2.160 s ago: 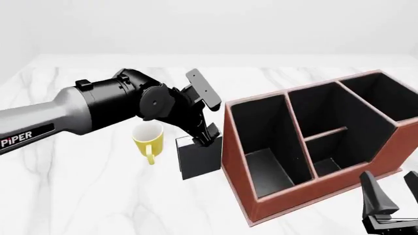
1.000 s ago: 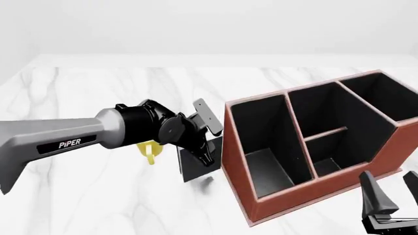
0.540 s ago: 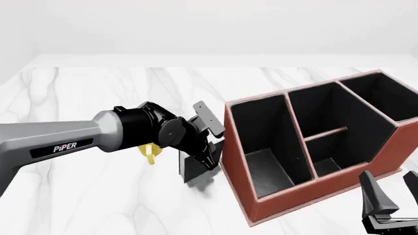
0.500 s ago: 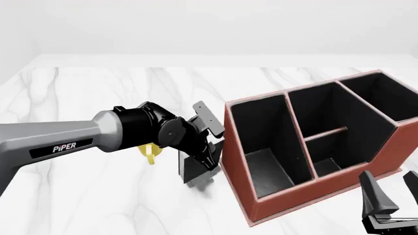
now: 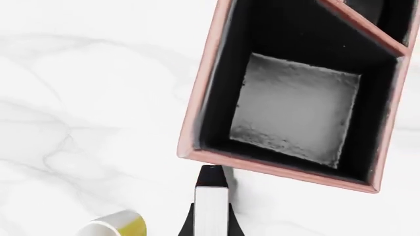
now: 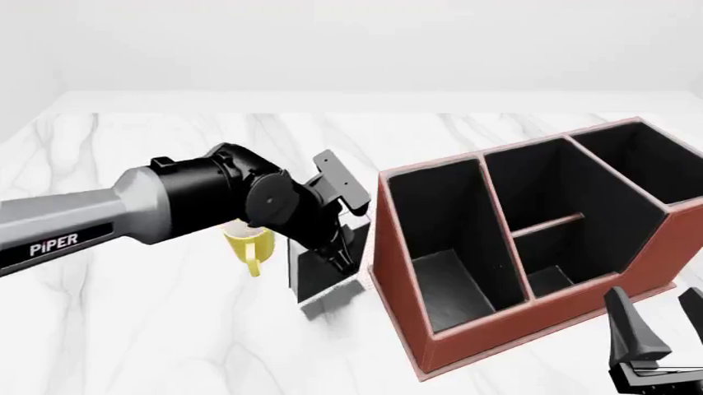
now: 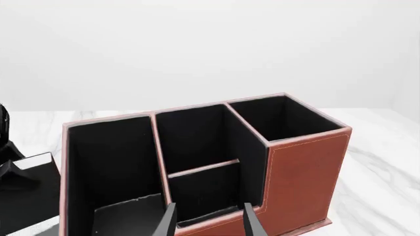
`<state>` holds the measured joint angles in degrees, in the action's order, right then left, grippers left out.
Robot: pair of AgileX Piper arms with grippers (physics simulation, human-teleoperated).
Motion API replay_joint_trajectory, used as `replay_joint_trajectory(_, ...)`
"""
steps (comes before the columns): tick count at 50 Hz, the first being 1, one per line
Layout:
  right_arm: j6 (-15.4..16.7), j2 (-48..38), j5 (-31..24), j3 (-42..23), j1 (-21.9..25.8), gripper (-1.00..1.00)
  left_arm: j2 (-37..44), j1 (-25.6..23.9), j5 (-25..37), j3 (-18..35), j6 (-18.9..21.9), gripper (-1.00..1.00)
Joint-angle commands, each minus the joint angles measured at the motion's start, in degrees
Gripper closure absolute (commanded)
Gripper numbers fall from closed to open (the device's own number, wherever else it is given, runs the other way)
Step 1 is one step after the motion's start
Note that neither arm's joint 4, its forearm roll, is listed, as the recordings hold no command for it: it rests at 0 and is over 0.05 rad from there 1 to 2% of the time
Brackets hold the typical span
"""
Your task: Pick up the book and place it in the back compartment of the caddy.
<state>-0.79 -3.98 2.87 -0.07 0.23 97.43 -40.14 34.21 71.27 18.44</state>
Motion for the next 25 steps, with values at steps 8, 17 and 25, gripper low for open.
replay_joint_trajectory(8, 0.0, 0.2, -0.1, 0.0, 0.1, -1.00, -4.9, -0.2, 12.1, 11.3, 2.8, 1.00)
replay_joint_trajectory(17, 0.1, -0.1, 0.2, 0.0, 0.0, -1.00, -4.8, 2.4, 22.1, 25.3, 8.5, 1.00)
replay_joint_trajectory(25, 0.2, 0.8, -0.6, 0.0, 0.0, -1.00, -2.1, 2.8, 33.6, 43.9, 12.2, 1.00)
